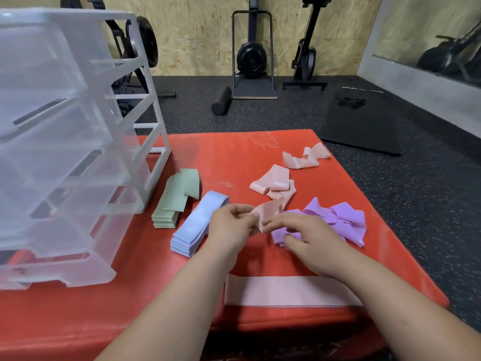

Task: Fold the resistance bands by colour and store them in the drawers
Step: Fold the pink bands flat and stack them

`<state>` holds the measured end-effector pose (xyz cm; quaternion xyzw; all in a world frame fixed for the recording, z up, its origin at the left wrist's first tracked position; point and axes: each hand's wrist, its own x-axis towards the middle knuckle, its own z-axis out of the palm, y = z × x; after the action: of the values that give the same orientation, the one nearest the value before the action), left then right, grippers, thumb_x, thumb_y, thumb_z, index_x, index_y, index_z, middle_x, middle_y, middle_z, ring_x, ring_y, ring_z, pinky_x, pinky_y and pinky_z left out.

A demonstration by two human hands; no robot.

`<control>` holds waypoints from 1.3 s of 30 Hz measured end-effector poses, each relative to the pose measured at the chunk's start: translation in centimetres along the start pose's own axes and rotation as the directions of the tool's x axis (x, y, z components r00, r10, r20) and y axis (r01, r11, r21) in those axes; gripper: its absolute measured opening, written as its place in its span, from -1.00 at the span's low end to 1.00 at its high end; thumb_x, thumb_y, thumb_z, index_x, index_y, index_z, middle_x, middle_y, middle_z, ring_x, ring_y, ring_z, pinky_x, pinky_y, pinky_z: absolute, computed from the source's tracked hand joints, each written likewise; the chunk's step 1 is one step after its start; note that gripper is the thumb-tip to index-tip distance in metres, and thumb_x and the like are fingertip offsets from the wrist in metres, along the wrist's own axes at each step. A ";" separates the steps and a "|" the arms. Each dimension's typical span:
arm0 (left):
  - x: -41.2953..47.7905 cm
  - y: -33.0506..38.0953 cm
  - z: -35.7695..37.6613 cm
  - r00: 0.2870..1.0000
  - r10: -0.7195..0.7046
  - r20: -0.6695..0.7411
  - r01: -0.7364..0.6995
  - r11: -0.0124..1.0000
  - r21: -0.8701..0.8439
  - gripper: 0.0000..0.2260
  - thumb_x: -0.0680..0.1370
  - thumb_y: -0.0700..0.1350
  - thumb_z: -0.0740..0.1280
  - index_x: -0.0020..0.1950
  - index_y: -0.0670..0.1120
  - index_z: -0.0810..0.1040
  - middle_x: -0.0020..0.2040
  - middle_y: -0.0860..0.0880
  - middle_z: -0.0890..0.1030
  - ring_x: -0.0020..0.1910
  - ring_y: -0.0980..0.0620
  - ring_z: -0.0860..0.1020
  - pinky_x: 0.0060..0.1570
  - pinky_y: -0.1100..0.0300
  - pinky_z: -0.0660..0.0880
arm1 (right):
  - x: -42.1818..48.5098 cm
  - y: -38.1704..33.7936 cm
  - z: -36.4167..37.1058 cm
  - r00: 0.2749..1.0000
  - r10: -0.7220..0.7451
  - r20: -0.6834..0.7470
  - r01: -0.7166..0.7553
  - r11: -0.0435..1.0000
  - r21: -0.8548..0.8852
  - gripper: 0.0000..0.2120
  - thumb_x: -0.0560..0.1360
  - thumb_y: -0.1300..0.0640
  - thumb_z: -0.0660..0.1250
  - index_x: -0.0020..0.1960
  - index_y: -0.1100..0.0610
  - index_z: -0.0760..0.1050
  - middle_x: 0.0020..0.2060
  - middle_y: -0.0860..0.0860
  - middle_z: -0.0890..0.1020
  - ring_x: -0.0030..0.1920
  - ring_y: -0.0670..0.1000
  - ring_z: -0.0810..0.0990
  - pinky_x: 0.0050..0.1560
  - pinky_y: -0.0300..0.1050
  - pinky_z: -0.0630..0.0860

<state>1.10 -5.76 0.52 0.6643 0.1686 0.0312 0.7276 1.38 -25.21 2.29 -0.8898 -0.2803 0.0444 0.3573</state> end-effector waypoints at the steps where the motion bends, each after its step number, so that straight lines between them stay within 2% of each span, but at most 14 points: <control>1: 0.1 0.1 -0.2 0.997 0.068 -0.023 -0.066 0.994 0.089 -0.87 0.58 -0.33 0.40 0.01 -0.14 0.70 -0.23 -0.08 0.71 -0.19 -0.06 0.69 -0.10 0.08 0.69 | 0.2 0.3 -0.2 0.998 0.033 -0.060 -0.031 0.999 0.032 -0.52 0.52 0.33 0.24 0.17 -0.20 0.66 0.16 -0.30 0.68 0.26 -0.26 0.57 0.35 -0.15 0.49; 4: 0.5 0.9 -0.8 0.933 0.361 -0.001 -0.324 0.837 0.441 -0.85 0.61 -0.17 0.37 0.07 0.07 0.65 -0.13 0.13 0.70 -0.14 0.16 0.65 -0.08 0.21 0.58 | 1.1 1.5 -0.8 0.978 0.045 -0.205 -0.049 0.999 -0.015 -0.49 0.53 0.24 0.32 0.35 -0.22 0.53 0.32 -0.32 0.56 0.37 -0.25 0.49 0.46 0.07 0.40; 5: 0.3 1.4 -0.8 0.895 0.445 0.043 -0.409 0.777 0.479 -0.85 0.64 -0.15 0.35 0.11 0.09 0.62 -0.07 0.16 0.69 -0.08 0.21 0.63 -0.05 0.25 0.56 | 1.3 1.6 -1.0 0.977 0.017 -0.215 -0.030 0.998 -0.057 -0.44 0.52 0.19 0.37 0.45 -0.21 0.44 0.41 -0.33 0.47 0.45 -0.25 0.41 0.52 0.08 0.33; 7: -0.1 2.2 -0.5 0.833 0.538 0.129 -0.539 0.738 0.406 -0.81 0.66 -0.18 0.32 0.19 0.07 0.60 0.01 0.17 0.67 -0.03 0.17 0.63 -0.03 0.26 0.56 | 2.0 1.6 -1.1 0.979 -0.031 -0.199 0.011 0.995 -0.098 -0.31 0.51 0.08 0.47 0.57 -0.19 0.31 0.51 -0.33 0.35 0.52 -0.26 0.29 0.57 -0.12 0.22; 9: -0.5 2.9 0.0 0.809 0.560 0.178 -0.587 0.757 0.287 -0.74 0.65 -0.26 0.34 0.24 0.06 0.60 0.01 0.12 0.66 -0.06 0.09 0.64 -0.04 0.22 0.59 | 2.9 1.1 -0.9 0.984 -0.051 -0.172 0.037 0.996 -0.085 -0.28 0.50 0.04 0.53 0.57 -0.18 0.31 0.46 -0.36 0.39 0.46 -0.30 0.31 0.43 -0.46 0.15; 11: -0.4 3.2 0.3 0.805 0.573 0.157 -0.594 0.782 0.191 -0.70 0.64 -0.30 0.37 0.27 0.05 0.61 0.00 0.07 0.67 -0.08 0.00 0.66 -0.03 0.12 0.61 | 3.8 1.1 -0.5 0.985 -0.049 -0.168 0.046 0.999 -0.022 -0.42 0.50 0.08 0.53 0.45 -0.19 0.45 0.27 -0.38 0.55 0.29 -0.31 0.46 0.24 -0.50 0.27; 15: 0.8 3.4 0.1 0.794 0.607 -0.019 -0.604 0.793 0.077 -0.73 0.64 -0.30 0.40 0.29 -0.03 0.61 -0.06 -0.07 0.65 -0.14 -0.06 0.60 -0.12 0.05 0.54 | 5.1 1.9 -1.1 0.979 0.022 -0.204 -0.018 1.000 0.019 -0.70 0.48 0.16 0.49 0.12 -0.16 0.61 -0.04 -0.28 0.68 0.04 -0.17 0.61 0.10 -0.12 0.51; 19: 1.3 3.7 -0.6 0.789 0.596 -0.148 -0.596 0.801 0.053 -0.76 0.66 -0.24 0.40 0.29 -0.01 0.61 0.00 -0.12 0.68 -0.06 -0.10 0.63 -0.05 -0.07 0.57 | 5.8 2.9 -2.6 0.964 -0.014 -0.267 -0.053 0.969 -0.243 -0.73 0.42 0.08 0.50 0.09 -0.13 0.58 -0.08 -0.24 0.63 0.03 -0.02 0.52 0.04 0.06 0.49; 23: 1.5 4.3 -1.3 0.760 0.609 -0.225 -0.617 0.786 0.044 -0.80 0.65 -0.26 0.40 0.26 -0.08 0.61 0.01 -0.15 0.71 0.02 -0.19 0.66 0.08 0.00 0.61 | 5.0 3.6 -4.6 0.948 0.037 -0.318 -0.115 0.966 -0.233 -0.64 0.31 -0.03 0.43 0.11 -0.17 0.57 -0.06 -0.25 0.62 0.07 -0.06 0.48 0.06 0.02 0.50; 26: 1.1 4.5 -1.2 0.735 0.630 -0.250 -0.633 0.770 0.080 -0.81 0.64 -0.28 0.40 0.23 -0.11 0.61 -0.02 -0.09 0.71 -0.04 -0.05 0.67 0.02 0.15 0.59 | 4.3 3.5 -5.9 0.953 0.007 -0.303 -0.086 0.964 -0.250 -0.56 0.26 -0.12 0.34 0.13 -0.17 0.57 -0.03 -0.27 0.60 0.10 -0.09 0.46 0.09 -0.02 0.50; 30: 0.8 4.9 -1.2 0.733 0.607 -0.306 -0.621 0.781 0.065 -0.82 0.64 -0.32 0.39 0.23 -0.17 0.60 -0.03 -0.08 0.69 -0.12 0.11 0.62 -0.18 0.36 0.53 | 2.9 3.9 -6.6 0.974 -0.007 -0.226 -0.076 0.932 -0.355 -0.58 0.27 -0.11 0.39 0.13 -0.17 0.54 -0.06 -0.25 0.56 0.06 -0.03 0.45 0.07 0.07 0.52; 33: 1.0 5.0 -1.9 0.746 0.575 -0.335 -0.603 0.797 0.026 -0.81 0.64 -0.30 0.40 0.23 -0.14 0.61 -0.03 -0.03 0.70 -0.10 0.12 0.64 -0.06 0.30 0.55 | 1.8 4.5 -7.6 0.971 0.018 -0.238 -0.101 0.934 -0.343 -0.66 0.26 -0.15 0.36 0.03 -0.18 0.55 -0.12 -0.25 0.58 0.01 -0.04 0.47 0.04 0.06 0.53; 36: 0.7 4.8 -1.7 0.764 0.566 -0.310 -0.585 0.810 0.037 -0.81 0.64 -0.29 0.40 0.23 -0.13 0.61 -0.02 -0.10 0.70 -0.10 0.08 0.63 -0.06 0.28 0.56 | 0.6 4.6 -8.3 0.969 0.045 -0.245 -0.115 0.953 -0.279 -0.84 0.35 -0.11 0.50 -0.14 -0.17 0.55 -0.18 -0.20 0.61 -0.02 -0.05 0.51 0.02 -0.07 0.48; 39: 0.5 4.3 -1.5 0.791 0.547 -0.275 -0.552 0.831 0.065 -0.83 0.64 -0.29 0.39 0.22 -0.15 0.60 -0.04 -0.11 0.70 -0.15 0.10 0.62 -0.24 0.37 0.53 | -0.7 4.8 -9.0 0.978 0.110 -0.179 -0.140 0.975 -0.170 -0.81 0.38 -0.02 0.60 -0.20 -0.11 0.58 -0.12 -0.18 0.64 0.04 -0.04 0.58 0.13 -0.06 0.47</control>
<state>1.91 -3.70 4.50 0.6662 0.0698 0.3371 0.6616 5.55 -33.88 5.66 -0.9351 -0.1951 -0.0344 0.2938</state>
